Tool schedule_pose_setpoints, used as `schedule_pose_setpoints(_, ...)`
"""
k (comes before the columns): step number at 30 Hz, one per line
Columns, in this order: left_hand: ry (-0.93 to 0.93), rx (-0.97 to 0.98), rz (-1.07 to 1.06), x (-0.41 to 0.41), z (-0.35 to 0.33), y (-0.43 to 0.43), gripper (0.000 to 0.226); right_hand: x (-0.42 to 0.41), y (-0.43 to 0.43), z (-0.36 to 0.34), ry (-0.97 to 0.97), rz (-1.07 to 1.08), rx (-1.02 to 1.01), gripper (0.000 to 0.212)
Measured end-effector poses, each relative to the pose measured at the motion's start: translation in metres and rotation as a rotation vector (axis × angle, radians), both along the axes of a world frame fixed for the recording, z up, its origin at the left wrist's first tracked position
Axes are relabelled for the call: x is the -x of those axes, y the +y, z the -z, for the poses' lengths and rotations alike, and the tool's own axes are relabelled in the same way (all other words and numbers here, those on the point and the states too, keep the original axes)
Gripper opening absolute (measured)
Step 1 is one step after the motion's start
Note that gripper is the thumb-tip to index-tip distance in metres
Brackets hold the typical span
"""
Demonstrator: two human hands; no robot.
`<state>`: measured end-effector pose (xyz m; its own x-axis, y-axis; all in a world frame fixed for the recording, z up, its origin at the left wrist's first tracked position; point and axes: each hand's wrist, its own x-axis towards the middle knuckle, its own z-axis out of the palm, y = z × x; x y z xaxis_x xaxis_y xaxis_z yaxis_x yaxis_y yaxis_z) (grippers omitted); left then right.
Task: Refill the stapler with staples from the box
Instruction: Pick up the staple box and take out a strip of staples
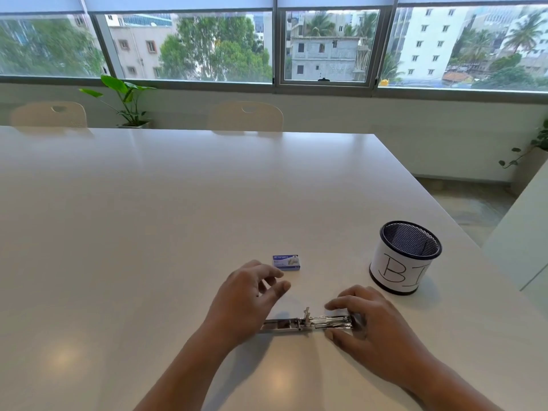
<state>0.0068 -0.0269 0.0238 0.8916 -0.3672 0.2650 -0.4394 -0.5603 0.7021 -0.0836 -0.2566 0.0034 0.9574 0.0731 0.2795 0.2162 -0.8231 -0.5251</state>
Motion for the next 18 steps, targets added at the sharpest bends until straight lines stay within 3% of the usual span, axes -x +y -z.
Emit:
schedule_pose_setpoints(4,-0.09,-0.214,-0.009,-0.011,-0.002,-0.011,0.033,0.0,0.0,0.003,-0.024,0.012,0.012,0.037)
schedule_pose_setpoints(12,-0.092,-0.351,0.044,-0.039,0.0,-0.038,0.068,0.0,0.001,0.004,-0.035,0.019,0.035,0.04)
schedule_pose_setpoints(18,-0.158,-0.389,0.017,-0.045,0.006,-0.045,0.06,-0.001,0.001,0.003,-0.033,0.02,0.038,0.04)
